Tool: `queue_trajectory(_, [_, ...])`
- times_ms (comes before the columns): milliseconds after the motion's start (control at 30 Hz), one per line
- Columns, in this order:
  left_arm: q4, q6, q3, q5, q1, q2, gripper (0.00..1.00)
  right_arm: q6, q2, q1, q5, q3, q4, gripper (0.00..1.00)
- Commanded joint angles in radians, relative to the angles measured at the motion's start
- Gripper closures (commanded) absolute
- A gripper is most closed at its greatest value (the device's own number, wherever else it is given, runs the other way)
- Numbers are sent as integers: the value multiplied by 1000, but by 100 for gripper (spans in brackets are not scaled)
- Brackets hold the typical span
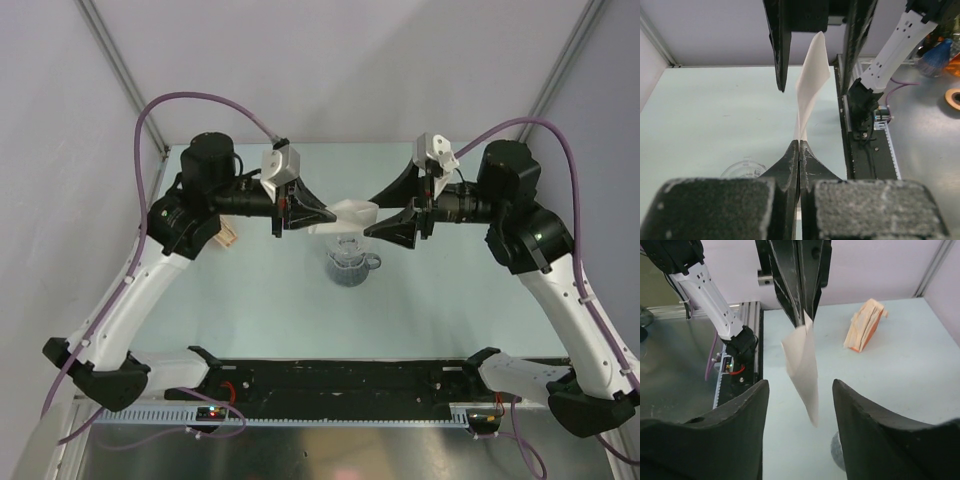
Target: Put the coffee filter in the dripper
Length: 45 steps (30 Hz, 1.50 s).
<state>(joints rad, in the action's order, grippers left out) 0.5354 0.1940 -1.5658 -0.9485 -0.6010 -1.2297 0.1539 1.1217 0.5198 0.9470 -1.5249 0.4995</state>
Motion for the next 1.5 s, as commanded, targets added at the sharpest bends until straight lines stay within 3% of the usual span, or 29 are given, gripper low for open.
queue_trajectory(0, [-18, -72, -50, -75, 6, -8, 100, 3, -4, -14, 45, 35, 67, 44])
queue_trajectory(167, [-18, -105, -61, -87, 3, -21, 100, -2, 26, -16, 58, 42, 54, 59])
queue_trajectory(367, [-17, -146, -72, -69, 4, -35, 100, -20, 50, -17, 95, 35, 35, 92])
queue_trajectory(467, [-17, -164, -81, -59, 10, -40, 100, -30, 51, -17, 102, 32, 31, 99])
queue_trajectory(533, [-17, -179, -90, -43, 17, -45, 82, -51, 51, -19, 102, 31, 16, 100])
queue_trajectory(633, [-21, -220, -90, -30, 30, -46, 33, -121, 52, -32, 104, 34, -46, 100])
queue_trajectory(667, [-24, -235, -83, -25, 33, -44, 22, -161, 53, -36, 105, 35, -72, 100])
queue_trajectory(733, [-40, -265, -65, -15, 40, -36, 8, -249, 53, -48, 105, 48, -143, 100])
queue_trajectory(800, [-68, -303, -42, -11, 47, -31, 2, -333, 52, -55, 106, 65, -226, 100])
queue_trajectory(1100, [-257, -533, 9, -40, 57, -42, 3, -464, 60, -55, 73, 85, -357, 100])
queue_trajectory(1233, [-385, -661, 55, -53, 59, -43, 19, -485, 61, -54, 60, 86, -383, 100])
queue_trajectory(1400, [-622, -837, 148, -75, 80, -29, 57, -491, 52, -58, 50, 86, -387, 100])
queue_trajectory(1467, [-636, -843, 156, -87, 85, -26, 59, -494, 48, -60, 45, 86, -387, 100])
